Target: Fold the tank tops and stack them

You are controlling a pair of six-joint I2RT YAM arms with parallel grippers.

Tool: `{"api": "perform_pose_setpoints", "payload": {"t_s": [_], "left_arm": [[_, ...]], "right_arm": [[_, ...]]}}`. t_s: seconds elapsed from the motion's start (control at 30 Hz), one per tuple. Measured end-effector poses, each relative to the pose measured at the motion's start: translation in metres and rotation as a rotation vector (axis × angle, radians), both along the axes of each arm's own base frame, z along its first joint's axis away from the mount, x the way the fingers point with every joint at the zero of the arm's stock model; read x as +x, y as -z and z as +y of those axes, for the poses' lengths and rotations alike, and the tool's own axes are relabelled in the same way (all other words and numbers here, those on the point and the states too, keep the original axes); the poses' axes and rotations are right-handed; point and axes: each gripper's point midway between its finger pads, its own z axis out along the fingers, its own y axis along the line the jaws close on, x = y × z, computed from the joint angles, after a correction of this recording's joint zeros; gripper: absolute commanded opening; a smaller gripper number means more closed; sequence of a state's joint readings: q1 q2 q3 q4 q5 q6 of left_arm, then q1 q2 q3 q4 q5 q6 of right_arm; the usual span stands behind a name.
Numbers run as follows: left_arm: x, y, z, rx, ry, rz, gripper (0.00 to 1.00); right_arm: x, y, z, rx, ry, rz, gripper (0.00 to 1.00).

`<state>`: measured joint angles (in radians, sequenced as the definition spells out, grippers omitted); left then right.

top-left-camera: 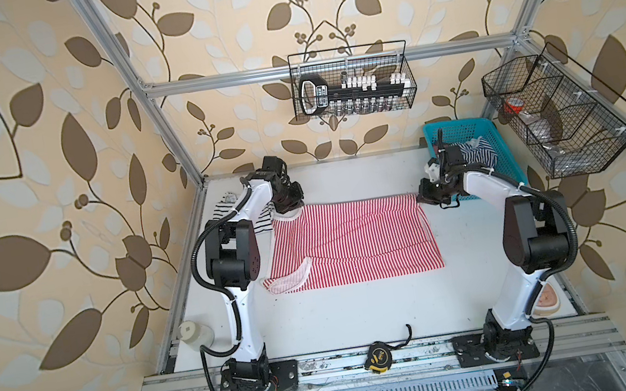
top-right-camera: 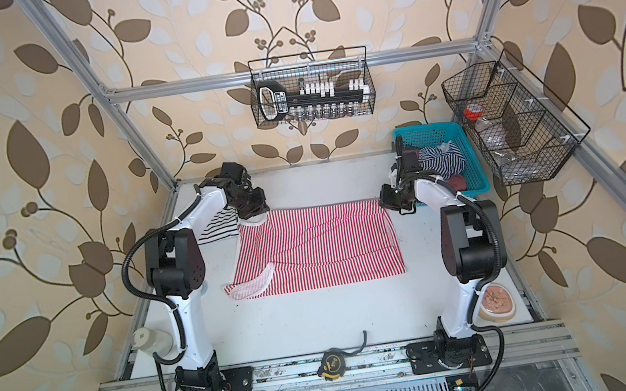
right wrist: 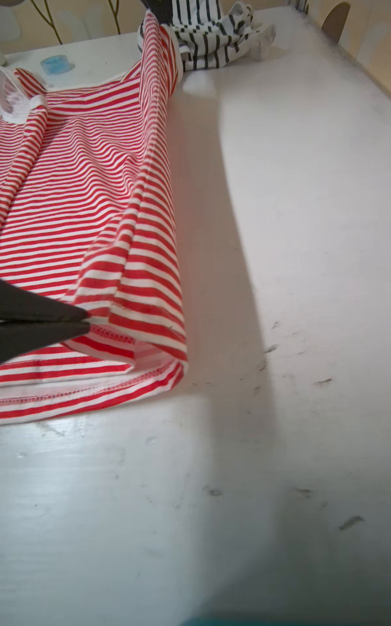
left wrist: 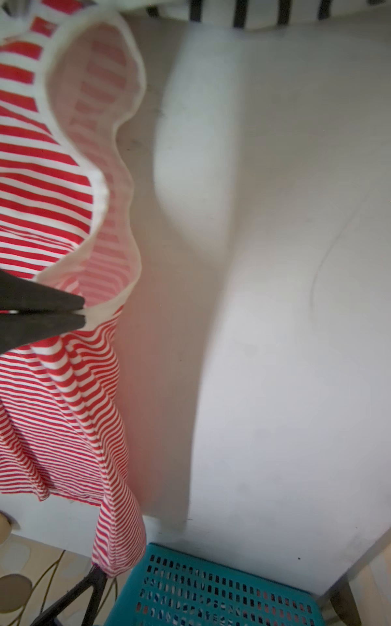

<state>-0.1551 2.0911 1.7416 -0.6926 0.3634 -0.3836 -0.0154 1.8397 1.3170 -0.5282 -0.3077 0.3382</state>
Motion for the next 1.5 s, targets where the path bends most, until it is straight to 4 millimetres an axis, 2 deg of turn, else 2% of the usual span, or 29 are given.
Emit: {"api": "perform_pose_setpoints", "payload": {"t_s": [0.23, 0.5, 0.77, 1.03, 1.1, 1.27, 1.4, 1.43, 1.47, 1.5], "left_arm": [[-0.035, -0.002, 0.004, -0.01, -0.019, 0.031, 0.0], [-0.074, -0.005, 0.005, -0.022, -0.017, 0.057, 0.0], [-0.107, 0.017, -0.01, -0.001, 0.033, 0.123, 0.0], [-0.128, 0.035, -0.007, 0.028, 0.03, 0.18, 0.0], [-0.132, 0.039, -0.006, 0.03, 0.03, 0.193, 0.0], [-0.139, 0.047, -0.001, 0.056, 0.022, 0.215, 0.0], [-0.139, 0.047, 0.0, 0.061, 0.02, 0.217, 0.0], [-0.139, 0.048, 0.0, 0.061, 0.019, 0.219, 0.03], [-0.14, 0.048, 0.0, 0.062, 0.019, 0.22, 0.14], [-0.14, 0.048, 0.0, 0.062, 0.018, 0.221, 0.19]], "right_arm": [[-0.035, 0.016, -0.003, -0.023, 0.004, 0.059, 0.0], [-0.057, 0.016, -0.008, -0.051, 0.016, 0.067, 0.0], [-0.075, 0.027, -0.015, -0.091, 0.026, 0.1, 0.0], [-0.098, 0.047, -0.015, -0.095, 0.023, 0.169, 0.03], [-0.1, 0.049, -0.015, -0.096, 0.023, 0.175, 0.07], [-0.103, 0.049, -0.019, -0.117, 0.026, 0.183, 0.28], [-0.105, 0.037, -0.021, -0.13, 0.029, 0.164, 0.38], [-0.105, 0.032, -0.021, -0.131, 0.031, 0.151, 0.39], [-0.105, 0.027, -0.021, -0.13, 0.033, 0.137, 0.4], [-0.104, 0.024, -0.021, -0.129, 0.034, 0.126, 0.4]]}}
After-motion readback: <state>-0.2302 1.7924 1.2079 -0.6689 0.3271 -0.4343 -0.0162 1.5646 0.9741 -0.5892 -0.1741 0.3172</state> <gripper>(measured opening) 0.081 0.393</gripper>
